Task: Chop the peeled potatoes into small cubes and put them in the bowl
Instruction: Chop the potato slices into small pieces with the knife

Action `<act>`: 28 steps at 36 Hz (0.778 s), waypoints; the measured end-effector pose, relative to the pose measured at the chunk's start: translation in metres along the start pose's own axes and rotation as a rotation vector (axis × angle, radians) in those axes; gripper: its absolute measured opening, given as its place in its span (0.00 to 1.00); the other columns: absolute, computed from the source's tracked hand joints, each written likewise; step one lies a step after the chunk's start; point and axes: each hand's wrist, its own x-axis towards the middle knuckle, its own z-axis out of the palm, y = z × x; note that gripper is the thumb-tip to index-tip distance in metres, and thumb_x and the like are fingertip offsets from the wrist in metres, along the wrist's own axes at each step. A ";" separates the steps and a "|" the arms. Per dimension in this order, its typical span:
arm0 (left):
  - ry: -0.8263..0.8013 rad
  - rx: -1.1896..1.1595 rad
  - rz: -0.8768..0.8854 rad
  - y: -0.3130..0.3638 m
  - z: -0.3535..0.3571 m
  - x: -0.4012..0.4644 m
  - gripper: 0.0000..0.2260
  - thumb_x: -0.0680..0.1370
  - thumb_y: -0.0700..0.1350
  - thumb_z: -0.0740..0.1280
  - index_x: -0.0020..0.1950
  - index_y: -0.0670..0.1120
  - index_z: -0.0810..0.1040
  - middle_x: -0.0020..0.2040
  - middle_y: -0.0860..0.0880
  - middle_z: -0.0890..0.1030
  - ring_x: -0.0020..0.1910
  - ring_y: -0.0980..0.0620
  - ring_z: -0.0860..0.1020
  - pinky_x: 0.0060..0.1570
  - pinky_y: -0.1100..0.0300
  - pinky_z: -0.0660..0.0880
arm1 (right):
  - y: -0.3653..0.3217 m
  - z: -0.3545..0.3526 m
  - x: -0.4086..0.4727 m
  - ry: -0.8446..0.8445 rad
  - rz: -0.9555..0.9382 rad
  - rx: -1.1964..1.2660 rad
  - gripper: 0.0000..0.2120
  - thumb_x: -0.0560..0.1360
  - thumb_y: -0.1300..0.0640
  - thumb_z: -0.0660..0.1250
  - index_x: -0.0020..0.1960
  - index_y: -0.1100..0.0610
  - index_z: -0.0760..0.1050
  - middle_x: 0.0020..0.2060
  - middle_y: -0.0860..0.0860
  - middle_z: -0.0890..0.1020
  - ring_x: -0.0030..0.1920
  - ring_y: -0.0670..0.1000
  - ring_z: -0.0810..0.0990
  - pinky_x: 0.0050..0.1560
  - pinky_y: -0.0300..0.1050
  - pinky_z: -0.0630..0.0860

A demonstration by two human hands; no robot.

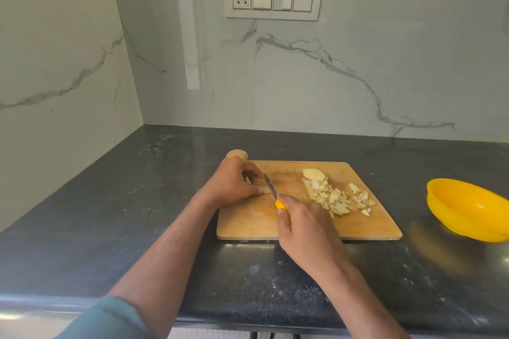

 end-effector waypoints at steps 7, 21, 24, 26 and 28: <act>0.027 -0.029 -0.019 0.001 0.001 0.000 0.13 0.69 0.43 0.82 0.52 0.48 0.86 0.39 0.54 0.84 0.38 0.60 0.79 0.44 0.61 0.78 | 0.000 0.003 0.000 0.013 -0.011 -0.031 0.16 0.82 0.54 0.60 0.68 0.53 0.77 0.33 0.45 0.78 0.27 0.42 0.67 0.25 0.30 0.57; -0.074 0.011 -0.016 -0.004 0.010 0.005 0.13 0.75 0.41 0.76 0.54 0.59 0.86 0.46 0.53 0.84 0.46 0.56 0.81 0.53 0.57 0.79 | 0.002 0.002 -0.004 -0.048 -0.061 -0.027 0.19 0.82 0.55 0.61 0.72 0.53 0.73 0.40 0.44 0.82 0.32 0.40 0.72 0.35 0.24 0.65; -0.079 0.012 -0.018 -0.004 0.011 0.005 0.13 0.76 0.41 0.75 0.54 0.58 0.87 0.47 0.52 0.83 0.46 0.56 0.80 0.53 0.57 0.78 | 0.006 -0.001 -0.012 -0.065 -0.059 -0.003 0.19 0.82 0.55 0.61 0.73 0.52 0.73 0.46 0.45 0.85 0.32 0.39 0.71 0.42 0.25 0.67; -0.067 -0.004 -0.017 -0.004 0.010 0.005 0.12 0.75 0.41 0.76 0.55 0.56 0.86 0.45 0.51 0.83 0.44 0.56 0.80 0.50 0.60 0.77 | 0.008 -0.004 -0.017 -0.081 -0.062 0.013 0.19 0.82 0.55 0.61 0.73 0.52 0.72 0.44 0.44 0.85 0.28 0.38 0.69 0.37 0.22 0.63; -0.057 -0.024 -0.016 -0.004 0.009 0.004 0.13 0.75 0.42 0.77 0.57 0.54 0.86 0.43 0.51 0.83 0.44 0.55 0.80 0.48 0.62 0.76 | 0.010 -0.007 -0.021 -0.084 -0.060 0.037 0.19 0.82 0.55 0.61 0.73 0.52 0.72 0.44 0.44 0.85 0.29 0.37 0.73 0.36 0.22 0.66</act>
